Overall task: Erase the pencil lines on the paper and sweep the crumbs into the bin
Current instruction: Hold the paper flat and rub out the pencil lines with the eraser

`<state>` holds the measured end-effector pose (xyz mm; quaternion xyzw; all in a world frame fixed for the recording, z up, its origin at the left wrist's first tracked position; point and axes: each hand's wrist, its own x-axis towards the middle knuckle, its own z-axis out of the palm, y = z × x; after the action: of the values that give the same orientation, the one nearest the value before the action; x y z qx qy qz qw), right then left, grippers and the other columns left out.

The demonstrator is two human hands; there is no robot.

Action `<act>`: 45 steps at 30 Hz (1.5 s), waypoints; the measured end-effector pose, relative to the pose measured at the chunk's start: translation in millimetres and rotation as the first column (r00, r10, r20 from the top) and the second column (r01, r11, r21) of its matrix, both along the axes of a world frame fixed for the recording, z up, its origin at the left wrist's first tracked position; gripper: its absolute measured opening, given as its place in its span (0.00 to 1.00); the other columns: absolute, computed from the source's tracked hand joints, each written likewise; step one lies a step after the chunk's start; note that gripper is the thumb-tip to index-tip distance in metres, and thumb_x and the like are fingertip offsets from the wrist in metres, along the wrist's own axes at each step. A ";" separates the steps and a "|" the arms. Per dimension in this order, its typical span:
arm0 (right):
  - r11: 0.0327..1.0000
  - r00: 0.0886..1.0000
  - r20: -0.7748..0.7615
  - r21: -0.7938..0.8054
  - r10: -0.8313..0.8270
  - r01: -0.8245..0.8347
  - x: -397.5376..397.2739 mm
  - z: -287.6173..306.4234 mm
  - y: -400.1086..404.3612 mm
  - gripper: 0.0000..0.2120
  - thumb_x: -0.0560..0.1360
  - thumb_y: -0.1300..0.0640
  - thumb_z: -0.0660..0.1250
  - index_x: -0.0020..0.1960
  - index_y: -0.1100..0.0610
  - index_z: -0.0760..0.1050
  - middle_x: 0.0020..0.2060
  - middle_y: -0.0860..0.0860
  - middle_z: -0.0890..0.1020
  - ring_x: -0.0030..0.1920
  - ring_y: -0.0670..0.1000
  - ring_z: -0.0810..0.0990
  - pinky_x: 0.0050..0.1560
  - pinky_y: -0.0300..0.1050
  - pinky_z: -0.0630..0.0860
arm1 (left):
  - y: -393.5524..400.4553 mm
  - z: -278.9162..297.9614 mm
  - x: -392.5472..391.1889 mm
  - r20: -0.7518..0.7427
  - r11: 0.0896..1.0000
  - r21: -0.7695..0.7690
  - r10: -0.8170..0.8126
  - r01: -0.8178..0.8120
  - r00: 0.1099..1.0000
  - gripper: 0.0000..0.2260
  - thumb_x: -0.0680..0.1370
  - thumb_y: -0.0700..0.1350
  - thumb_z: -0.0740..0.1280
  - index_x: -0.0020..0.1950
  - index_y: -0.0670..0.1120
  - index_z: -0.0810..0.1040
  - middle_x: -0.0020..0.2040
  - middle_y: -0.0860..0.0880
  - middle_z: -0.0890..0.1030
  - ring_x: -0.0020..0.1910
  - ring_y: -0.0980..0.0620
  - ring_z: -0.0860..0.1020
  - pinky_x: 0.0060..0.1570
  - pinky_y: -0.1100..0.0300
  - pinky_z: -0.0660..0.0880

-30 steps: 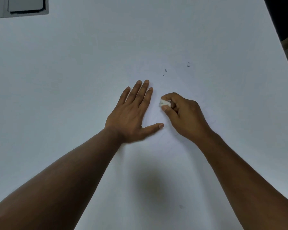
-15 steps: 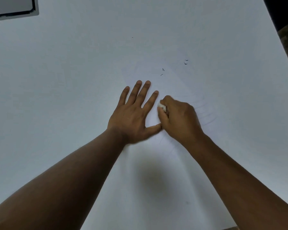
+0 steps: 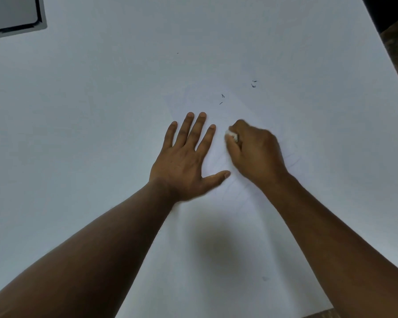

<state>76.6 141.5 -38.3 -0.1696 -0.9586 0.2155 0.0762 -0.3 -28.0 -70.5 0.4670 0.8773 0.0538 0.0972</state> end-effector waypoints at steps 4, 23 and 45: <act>0.995 0.996 -0.003 -0.051 -0.088 0.088 -4.5 2.8 7.0 0.08 0.80 0.55 0.64 0.49 0.60 0.76 0.33 0.49 0.76 0.34 0.53 0.77 0.38 0.44 0.73 | -0.1 0.4 0.3 0.002 1.000 -0.001 0.003 -0.003 1.000 0.44 0.78 0.76 0.45 0.85 0.48 0.44 0.85 0.45 0.39 0.83 0.45 0.36 0.81 0.40 0.41; 0.981 0.999 0.031 -0.189 -0.031 0.037 7.8 4.2 -35.3 0.08 0.79 0.53 0.65 0.52 0.57 0.77 0.36 0.52 0.82 0.37 0.55 0.80 0.39 0.47 0.76 | -1.8 -0.6 0.1 0.018 1.000 0.023 0.001 -0.002 1.000 0.44 0.79 0.71 0.48 0.84 0.43 0.42 0.85 0.44 0.41 0.84 0.46 0.39 0.81 0.42 0.42; 0.990 0.990 -0.021 0.019 -0.137 0.137 0.6 -5.4 -29.5 0.07 0.80 0.54 0.63 0.48 0.57 0.76 0.32 0.50 0.78 0.30 0.51 0.76 0.32 0.43 0.73 | -0.7 -0.4 -1.2 -0.017 1.000 -0.016 -0.013 0.012 1.000 0.42 0.78 0.75 0.43 0.85 0.52 0.44 0.85 0.45 0.39 0.83 0.45 0.37 0.80 0.39 0.44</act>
<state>77.2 112.0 -43.8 -0.2321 -0.9461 0.2016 0.1022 -1.5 -28.6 -70.9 0.4722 0.8755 0.0423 0.0934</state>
